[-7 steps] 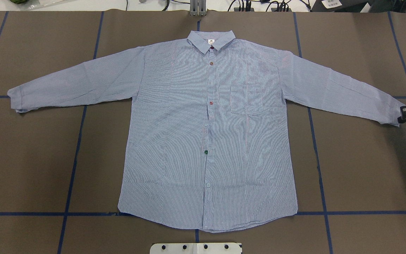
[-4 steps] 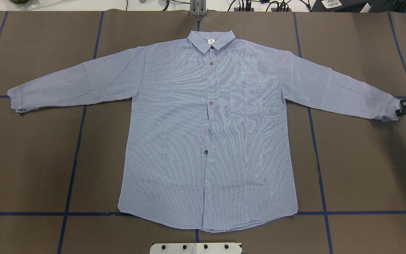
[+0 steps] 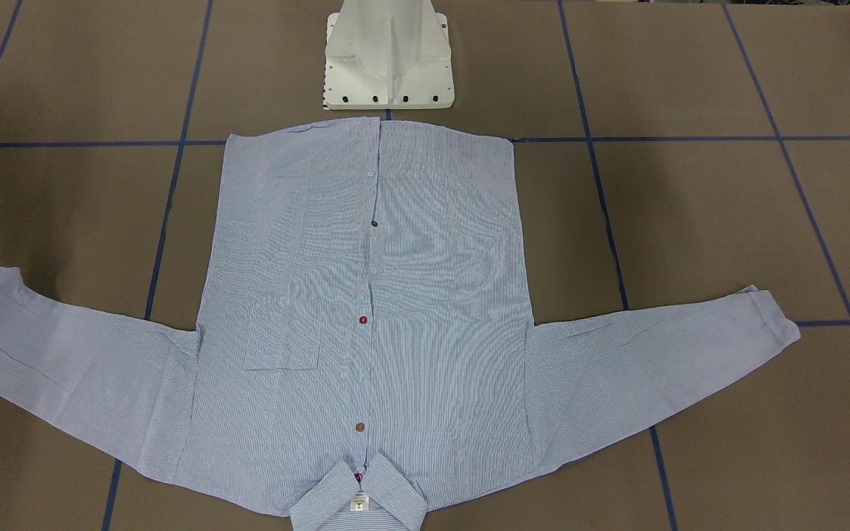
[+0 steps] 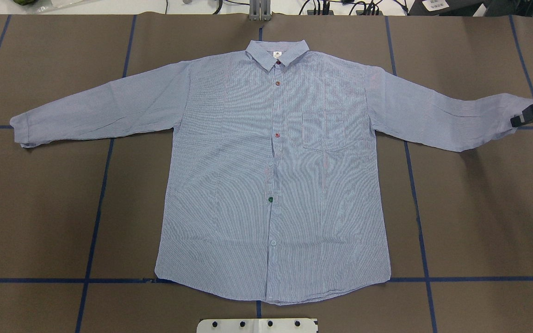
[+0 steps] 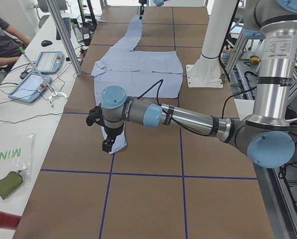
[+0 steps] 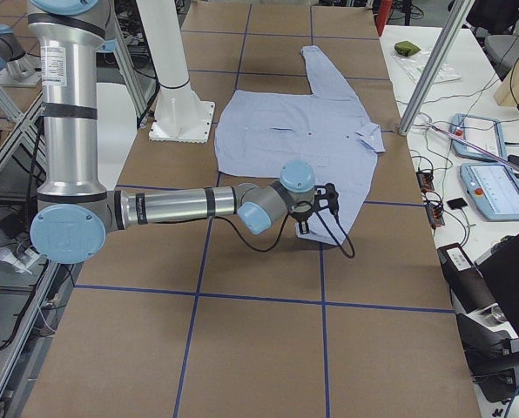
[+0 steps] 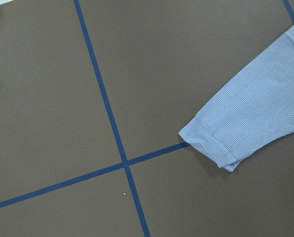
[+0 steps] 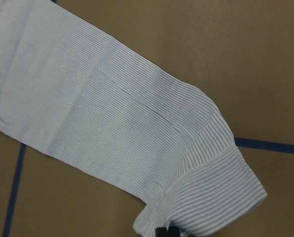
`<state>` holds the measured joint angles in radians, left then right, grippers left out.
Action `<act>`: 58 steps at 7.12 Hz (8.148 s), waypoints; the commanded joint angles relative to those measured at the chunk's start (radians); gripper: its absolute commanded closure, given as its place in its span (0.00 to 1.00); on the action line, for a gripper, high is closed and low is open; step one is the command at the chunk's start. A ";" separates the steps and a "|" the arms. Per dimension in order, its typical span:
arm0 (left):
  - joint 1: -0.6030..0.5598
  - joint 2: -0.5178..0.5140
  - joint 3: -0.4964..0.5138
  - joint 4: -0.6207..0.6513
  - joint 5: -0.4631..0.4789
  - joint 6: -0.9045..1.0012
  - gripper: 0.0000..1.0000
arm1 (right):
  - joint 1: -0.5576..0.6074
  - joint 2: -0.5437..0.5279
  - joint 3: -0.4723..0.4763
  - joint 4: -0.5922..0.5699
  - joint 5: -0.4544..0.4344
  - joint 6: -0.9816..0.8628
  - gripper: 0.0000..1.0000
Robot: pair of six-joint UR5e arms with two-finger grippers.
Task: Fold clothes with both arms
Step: 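Lift the cuff and fold the sleeve across the shirt front with right gripper, then release the sleeve and raise the right gripper while left gripper grasps other cuff, then fold the other sleeve across the shirt front with the left gripper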
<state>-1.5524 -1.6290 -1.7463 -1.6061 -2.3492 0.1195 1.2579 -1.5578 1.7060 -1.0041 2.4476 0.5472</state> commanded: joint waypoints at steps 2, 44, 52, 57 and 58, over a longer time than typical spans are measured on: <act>0.000 0.000 0.004 0.000 0.001 0.002 0.00 | -0.027 0.238 0.003 -0.033 0.060 0.171 1.00; 0.491 -0.005 0.439 -1.008 0.263 -1.327 0.55 | -0.428 0.613 0.021 -0.653 -0.395 0.272 0.00; 0.489 -0.026 0.430 -1.005 0.252 -1.341 1.00 | -0.427 0.611 0.024 -0.651 -0.395 0.272 0.00; 0.476 -0.075 0.111 -0.730 0.252 -1.334 1.00 | -0.373 0.458 0.076 -0.651 -0.381 0.143 0.00; 0.476 -0.179 0.034 -0.536 0.257 -1.334 1.00 | -0.368 0.408 0.105 -0.651 -0.384 0.134 0.00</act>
<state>-1.0759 -1.7191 -1.6086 -2.3383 -2.0959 -1.2151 0.8787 -1.0939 1.7857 -1.6556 2.0650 0.7081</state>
